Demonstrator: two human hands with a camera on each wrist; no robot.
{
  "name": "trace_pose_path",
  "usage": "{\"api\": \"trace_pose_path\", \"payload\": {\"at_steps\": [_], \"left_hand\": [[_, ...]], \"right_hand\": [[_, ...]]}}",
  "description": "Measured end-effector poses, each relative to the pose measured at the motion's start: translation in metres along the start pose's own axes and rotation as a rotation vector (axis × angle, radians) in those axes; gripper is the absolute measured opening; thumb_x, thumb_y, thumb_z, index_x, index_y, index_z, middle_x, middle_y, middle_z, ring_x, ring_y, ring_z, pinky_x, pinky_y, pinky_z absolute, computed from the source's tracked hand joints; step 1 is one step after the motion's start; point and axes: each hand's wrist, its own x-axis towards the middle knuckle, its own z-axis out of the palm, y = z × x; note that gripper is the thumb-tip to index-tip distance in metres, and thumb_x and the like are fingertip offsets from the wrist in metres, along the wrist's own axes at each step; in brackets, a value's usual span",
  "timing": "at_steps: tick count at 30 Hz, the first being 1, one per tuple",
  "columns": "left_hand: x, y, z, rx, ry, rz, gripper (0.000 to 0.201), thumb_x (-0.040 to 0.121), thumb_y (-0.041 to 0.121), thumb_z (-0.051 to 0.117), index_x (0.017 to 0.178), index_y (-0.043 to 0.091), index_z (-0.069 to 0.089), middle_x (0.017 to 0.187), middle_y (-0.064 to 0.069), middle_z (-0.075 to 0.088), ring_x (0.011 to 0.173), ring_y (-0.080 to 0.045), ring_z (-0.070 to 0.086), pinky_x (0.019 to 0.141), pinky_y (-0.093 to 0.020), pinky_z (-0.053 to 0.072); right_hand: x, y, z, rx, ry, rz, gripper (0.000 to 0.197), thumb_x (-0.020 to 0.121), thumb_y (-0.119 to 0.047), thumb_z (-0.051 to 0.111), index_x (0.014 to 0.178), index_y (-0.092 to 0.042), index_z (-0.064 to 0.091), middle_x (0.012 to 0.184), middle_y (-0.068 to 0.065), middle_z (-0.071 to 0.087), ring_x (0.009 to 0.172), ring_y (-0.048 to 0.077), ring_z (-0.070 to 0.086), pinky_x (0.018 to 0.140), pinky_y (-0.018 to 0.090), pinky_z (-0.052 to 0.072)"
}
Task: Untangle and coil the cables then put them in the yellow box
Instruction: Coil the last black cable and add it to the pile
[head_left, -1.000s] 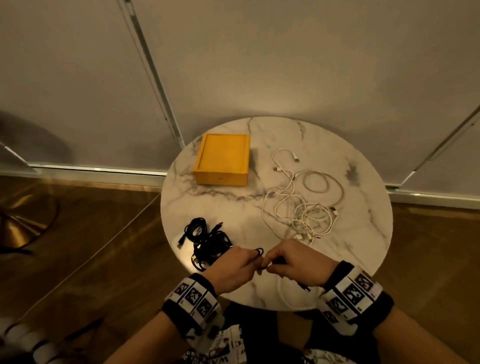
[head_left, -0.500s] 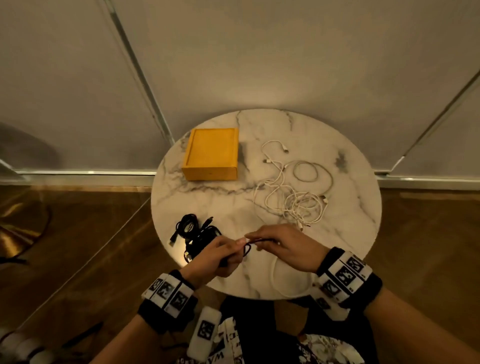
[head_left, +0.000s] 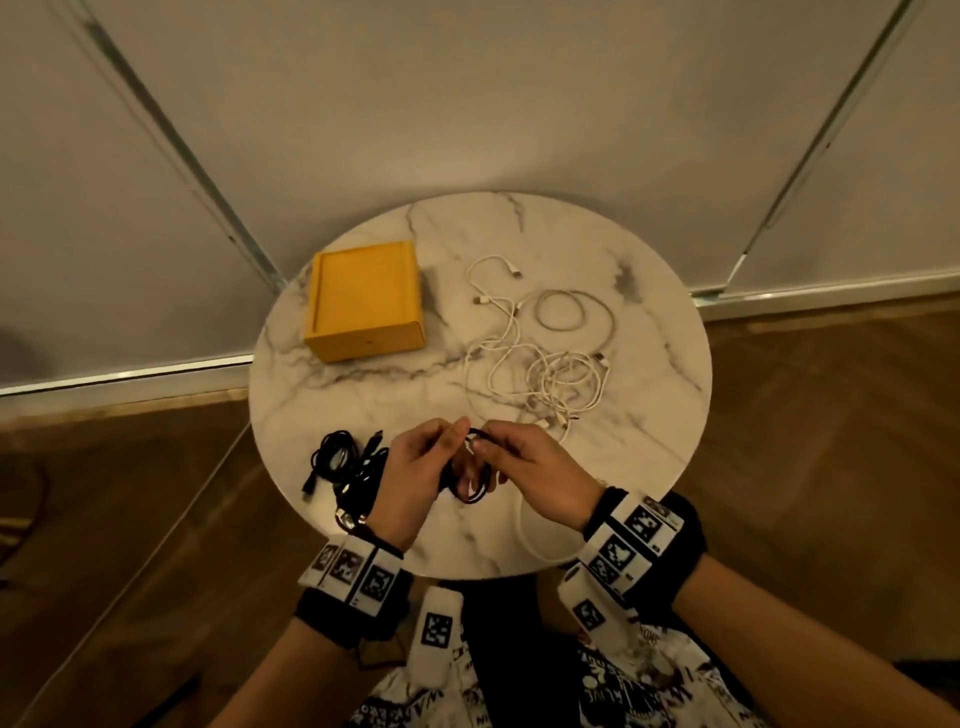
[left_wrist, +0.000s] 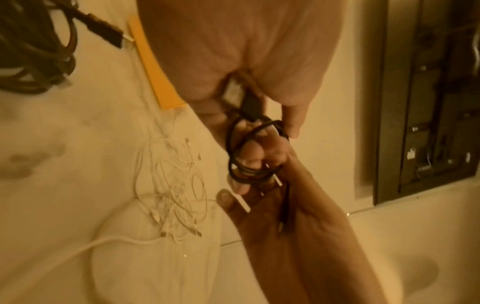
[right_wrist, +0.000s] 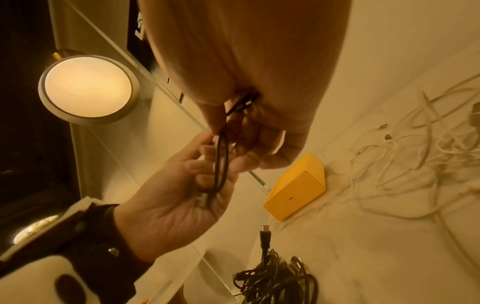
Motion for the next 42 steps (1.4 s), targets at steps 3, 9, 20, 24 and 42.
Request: {"api": "trace_pose_path", "payload": {"at_steps": [3,9,20,24,42], "left_hand": [[0.002,0.002,-0.007,0.14,0.112,0.123,0.024,0.09,0.023,0.062,0.084,0.001,0.068,0.058,-0.015,0.061,0.048,-0.026,0.052,0.052,-0.036,0.045],[0.008,0.016,-0.015,0.283,0.238,0.149,0.018,0.094,0.013,0.06,0.081,0.004,0.069,0.053,0.0,0.057,0.042,-0.011,0.047,0.039,-0.023,0.037],[0.005,0.023,0.001,-0.158,0.195,0.034,0.017,0.098,0.011,0.051,0.092,0.004,0.065,0.056,0.001,0.044,0.042,-0.007,0.032,0.037,-0.017,0.024],[0.007,0.023,0.004,-0.108,0.292,0.123,0.017,0.098,0.01,0.051,0.092,0.003,0.066,0.054,0.0,0.045,0.04,-0.007,0.033,0.038,-0.017,0.026],[-0.003,0.023,-0.023,0.51,0.448,0.469,0.017,0.092,0.017,0.062,0.101,0.023,0.075,0.082,0.002,0.068,0.078,-0.007,0.065,0.068,-0.025,0.052]], "right_hand": [[0.006,-0.004,0.0,-0.052,0.022,-0.024,0.026,0.099,-0.013,0.049,0.081,0.002,0.061,0.069,0.008,0.064,0.063,0.014,0.057,0.063,0.022,0.044],[0.012,-0.016,-0.005,0.058,0.15,-0.025,0.01,0.094,-0.011,0.057,0.099,-0.003,0.06,0.072,0.011,0.072,0.068,0.023,0.069,0.07,0.029,0.054],[0.031,-0.02,-0.006,-0.191,0.234,-0.056,0.009,0.085,0.002,0.063,0.082,-0.006,0.066,0.07,0.005,0.07,0.064,0.015,0.069,0.061,0.028,0.055],[0.03,-0.026,0.004,0.328,0.286,0.101,0.006,0.088,0.008,0.057,0.086,0.004,0.061,0.07,0.013,0.071,0.061,0.024,0.07,0.057,0.032,0.059],[0.03,-0.031,0.018,0.742,-0.031,0.294,0.02,0.08,-0.009,0.057,0.092,-0.007,0.072,0.09,0.016,0.067,0.084,0.021,0.065,0.073,0.031,0.046]]}}
